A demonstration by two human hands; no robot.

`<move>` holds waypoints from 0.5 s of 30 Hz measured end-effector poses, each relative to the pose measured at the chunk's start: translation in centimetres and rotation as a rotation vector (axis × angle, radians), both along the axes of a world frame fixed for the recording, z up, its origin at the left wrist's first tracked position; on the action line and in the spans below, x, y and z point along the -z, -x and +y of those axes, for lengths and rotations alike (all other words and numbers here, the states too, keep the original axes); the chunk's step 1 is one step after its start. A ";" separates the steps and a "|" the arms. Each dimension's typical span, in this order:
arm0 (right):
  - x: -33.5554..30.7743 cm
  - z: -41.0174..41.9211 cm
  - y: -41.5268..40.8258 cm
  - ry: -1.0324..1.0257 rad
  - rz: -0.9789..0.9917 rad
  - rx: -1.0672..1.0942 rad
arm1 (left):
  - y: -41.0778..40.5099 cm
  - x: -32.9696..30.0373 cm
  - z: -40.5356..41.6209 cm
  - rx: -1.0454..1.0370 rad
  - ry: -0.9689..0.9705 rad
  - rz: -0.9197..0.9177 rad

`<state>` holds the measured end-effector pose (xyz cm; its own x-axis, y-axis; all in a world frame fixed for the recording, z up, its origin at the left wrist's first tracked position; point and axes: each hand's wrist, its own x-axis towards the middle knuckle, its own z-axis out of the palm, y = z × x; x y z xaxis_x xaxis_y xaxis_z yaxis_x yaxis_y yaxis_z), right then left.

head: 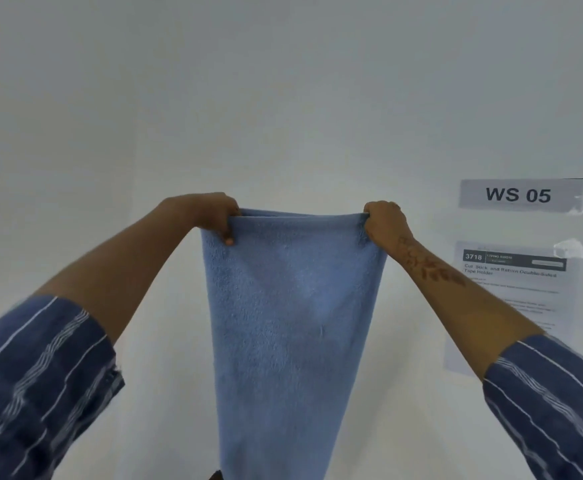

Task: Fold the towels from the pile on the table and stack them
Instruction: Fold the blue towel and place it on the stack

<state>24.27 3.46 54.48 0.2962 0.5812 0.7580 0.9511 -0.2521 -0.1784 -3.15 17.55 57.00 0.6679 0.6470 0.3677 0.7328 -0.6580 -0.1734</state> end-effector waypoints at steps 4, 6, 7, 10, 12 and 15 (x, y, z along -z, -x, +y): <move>0.1 -1.4 0.9 0.231 0.121 -0.258 | 1.5 0.6 1.3 -0.026 -0.010 -0.028; 0.2 -1.6 0.7 0.182 0.099 -0.180 | 1.2 1.2 1.4 0.008 -0.027 -0.106; 0.7 -1.8 0.8 0.124 0.065 -0.113 | 0.9 1.6 1.4 0.021 -0.043 -0.129; 1.6 -2.0 1.6 0.125 0.055 -0.179 | 0.9 2.4 1.6 0.007 -0.101 -0.137; 1.8 -2.3 1.8 0.081 0.078 -0.236 | 1.1 3.0 2.2 0.004 -0.074 -0.171; 2.5 -2.7 1.9 0.110 0.122 -0.202 | 0.4 4.1 2.2 0.004 -0.118 -0.174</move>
<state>22.34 0.80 52.03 0.2507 0.7150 0.6526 0.9574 -0.0832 -0.2767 -3.55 19.70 52.94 0.5902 0.5903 0.5507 0.7559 -0.6436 -0.1203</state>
